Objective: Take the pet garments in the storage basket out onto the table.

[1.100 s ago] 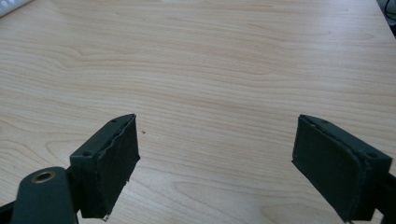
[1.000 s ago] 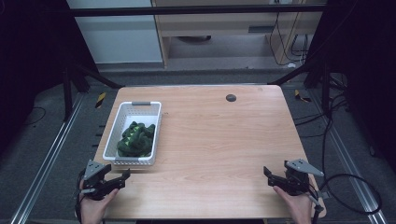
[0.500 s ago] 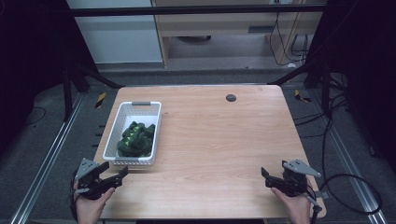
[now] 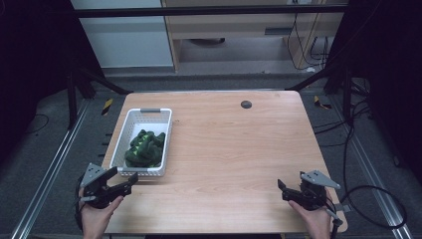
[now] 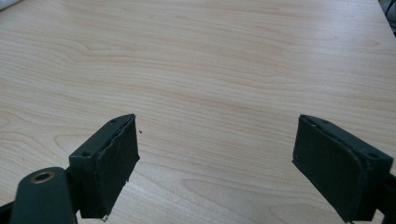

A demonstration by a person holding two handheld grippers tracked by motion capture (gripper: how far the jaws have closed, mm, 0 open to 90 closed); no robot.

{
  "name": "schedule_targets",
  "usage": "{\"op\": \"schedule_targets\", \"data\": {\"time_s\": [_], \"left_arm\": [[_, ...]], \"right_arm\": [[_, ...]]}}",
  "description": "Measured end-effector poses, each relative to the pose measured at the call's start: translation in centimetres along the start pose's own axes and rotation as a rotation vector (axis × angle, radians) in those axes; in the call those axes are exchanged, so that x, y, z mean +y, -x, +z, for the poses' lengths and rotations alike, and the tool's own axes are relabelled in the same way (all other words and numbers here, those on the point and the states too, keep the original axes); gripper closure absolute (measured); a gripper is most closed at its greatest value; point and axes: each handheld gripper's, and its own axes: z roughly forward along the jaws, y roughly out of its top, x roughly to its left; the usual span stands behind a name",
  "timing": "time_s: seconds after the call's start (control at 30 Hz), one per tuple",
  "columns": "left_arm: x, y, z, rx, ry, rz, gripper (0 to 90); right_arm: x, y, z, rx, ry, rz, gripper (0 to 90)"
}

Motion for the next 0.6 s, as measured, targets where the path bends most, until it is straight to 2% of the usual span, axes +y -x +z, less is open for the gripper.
{"op": "schedule_targets", "data": {"time_s": [0.17, 0.3, 0.6], "left_arm": [[0.6, 0.2, 0.0, -0.004, 0.006, 0.013, 17.2], [1.1, 0.0, 0.0, 0.0, 0.013, 0.007, 17.1], [2.5, -0.3, 0.1, -0.004, 0.035, 0.013, 16.9]], "right_arm": [[0.0, 0.1, -0.1, -0.008, 0.006, -0.015, 14.1], [0.0, 0.1, 0.0, -0.007, 0.003, -0.004, 14.1], [0.0, -0.3, 0.3, -0.011, -0.008, -0.027, 14.3]]}}
